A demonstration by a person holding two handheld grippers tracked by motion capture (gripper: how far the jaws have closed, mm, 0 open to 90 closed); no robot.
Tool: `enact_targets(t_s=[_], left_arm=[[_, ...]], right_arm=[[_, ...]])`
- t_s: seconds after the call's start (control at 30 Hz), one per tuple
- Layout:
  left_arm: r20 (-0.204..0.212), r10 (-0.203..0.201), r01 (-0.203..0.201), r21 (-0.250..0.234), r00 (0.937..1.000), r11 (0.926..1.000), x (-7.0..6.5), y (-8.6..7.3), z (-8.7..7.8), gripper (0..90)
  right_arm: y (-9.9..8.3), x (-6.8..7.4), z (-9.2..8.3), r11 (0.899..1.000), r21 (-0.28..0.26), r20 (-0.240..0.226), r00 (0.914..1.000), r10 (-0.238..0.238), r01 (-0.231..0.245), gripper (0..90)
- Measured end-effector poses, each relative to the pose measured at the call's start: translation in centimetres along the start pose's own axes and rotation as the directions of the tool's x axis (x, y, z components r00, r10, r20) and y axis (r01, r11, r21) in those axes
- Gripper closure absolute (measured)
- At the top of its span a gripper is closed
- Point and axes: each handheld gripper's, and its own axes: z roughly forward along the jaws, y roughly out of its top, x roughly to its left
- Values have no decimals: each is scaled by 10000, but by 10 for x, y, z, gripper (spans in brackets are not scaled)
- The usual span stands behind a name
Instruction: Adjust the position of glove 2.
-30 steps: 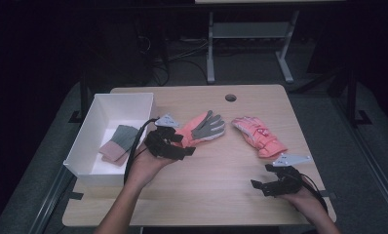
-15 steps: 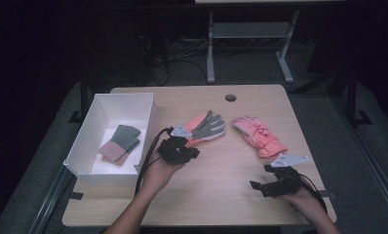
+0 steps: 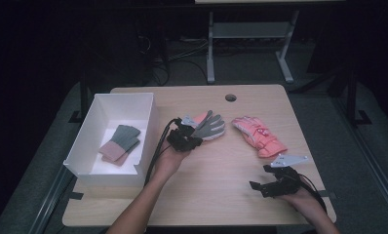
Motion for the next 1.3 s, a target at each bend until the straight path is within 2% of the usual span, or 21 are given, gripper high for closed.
enact_targets(t_s=[0.17,0.3,0.37,0.4,0.47,0.7,0.77,0.93,1.3], left_arm=[[-348,153,-151,59,9993,9999,13,9,15,898],[-488,-17,21,84,9988,10000,25,13,26,897],[-738,-57,63,74,9973,10000,32,14,31,898],[-679,-138,141,36,9976,9999,35,15,33,898],[-870,-54,68,159,9962,9998,41,17,36,898],[-986,-368,392,224,9944,9990,55,19,51,897],[-788,-509,533,284,9956,9982,57,18,55,898],[-478,-455,480,523,9978,9975,53,17,56,899],[221,-89,70,856,9997,9963,28,8,47,899]], right_arm=[[0,1,1,10000,55,-107,9999,-34,34,138],[0,3,2,9999,101,-169,9998,-71,73,138],[0,3,2,9999,114,-193,9998,-49,51,138],[0,2,2,9999,109,-196,9998,-84,86,138],[0,2,2,9999,82,-201,9998,-95,96,139],[0,3,3,9998,145,-279,9996,-97,101,140],[0,4,2,9998,135,-291,9995,-110,114,140],[-1,3,1,9999,115,-277,9996,-67,71,140],[0,3,2,9998,113,-270,9995,-134,137,140]])
